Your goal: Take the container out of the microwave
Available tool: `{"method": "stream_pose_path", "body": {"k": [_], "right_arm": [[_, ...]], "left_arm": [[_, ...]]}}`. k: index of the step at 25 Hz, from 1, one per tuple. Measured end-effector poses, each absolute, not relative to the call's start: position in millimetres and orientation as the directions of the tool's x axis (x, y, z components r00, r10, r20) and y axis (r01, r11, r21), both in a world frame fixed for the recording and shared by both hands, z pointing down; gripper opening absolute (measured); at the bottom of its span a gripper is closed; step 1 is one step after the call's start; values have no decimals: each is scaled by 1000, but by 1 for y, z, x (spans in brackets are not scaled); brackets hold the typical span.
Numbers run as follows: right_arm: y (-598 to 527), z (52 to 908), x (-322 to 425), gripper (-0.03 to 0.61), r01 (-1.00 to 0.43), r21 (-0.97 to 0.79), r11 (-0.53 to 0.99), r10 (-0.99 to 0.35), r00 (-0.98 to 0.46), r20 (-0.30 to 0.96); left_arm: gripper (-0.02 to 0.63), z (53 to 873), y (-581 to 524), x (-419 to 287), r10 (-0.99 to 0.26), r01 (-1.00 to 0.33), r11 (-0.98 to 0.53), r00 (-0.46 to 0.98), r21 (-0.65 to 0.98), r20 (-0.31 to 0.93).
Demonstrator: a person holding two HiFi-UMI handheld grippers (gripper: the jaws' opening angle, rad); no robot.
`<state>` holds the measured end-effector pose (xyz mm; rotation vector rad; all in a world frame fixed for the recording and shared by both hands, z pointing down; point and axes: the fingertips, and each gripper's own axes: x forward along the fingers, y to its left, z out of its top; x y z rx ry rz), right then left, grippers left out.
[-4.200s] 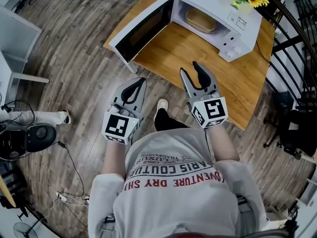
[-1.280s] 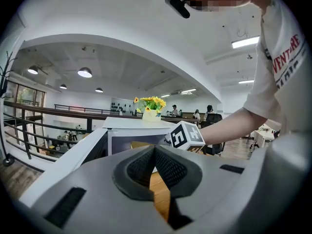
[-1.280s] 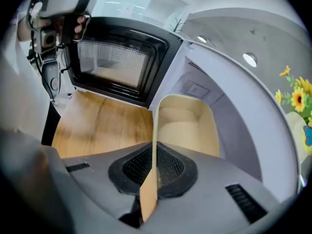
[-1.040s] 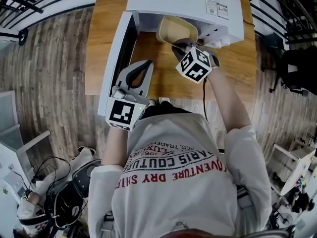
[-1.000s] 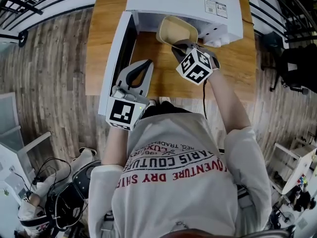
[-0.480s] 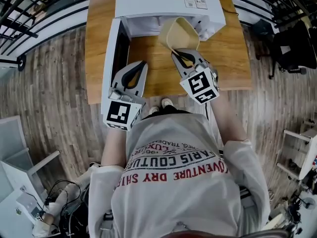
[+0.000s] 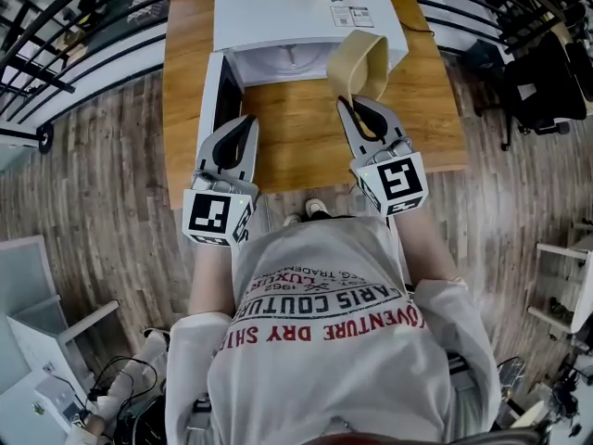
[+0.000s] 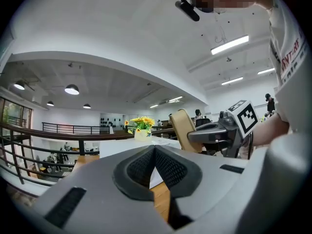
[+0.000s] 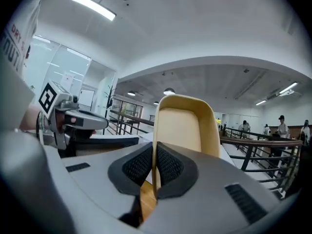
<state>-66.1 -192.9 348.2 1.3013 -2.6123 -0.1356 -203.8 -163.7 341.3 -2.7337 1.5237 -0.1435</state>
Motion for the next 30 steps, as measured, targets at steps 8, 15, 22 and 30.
{"method": "stream_pose_path", "body": {"k": [8, 15, 22, 30], "right_arm": [[-191, 337, -62, 31, -798, 142, 585, -811, -578, 93], [-198, 336, -58, 31, -803, 133, 580, -814, -575, 80], [-198, 339, -55, 31, -801, 133, 584, -812, -578, 85], [-201, 338, -54, 31, -796, 108, 596, -803, -592, 66]], "left_arm": [[12, 329, -170, -197, -855, -852, -518, 515, -75, 60], [12, 329, -177, -191, -854, -851, -520, 516, -78, 60], [12, 326, -179, -188, -857, -853, -515, 512, -83, 57], [12, 323, -178, -187, -865, -861, -501, 499, -89, 48]]}}
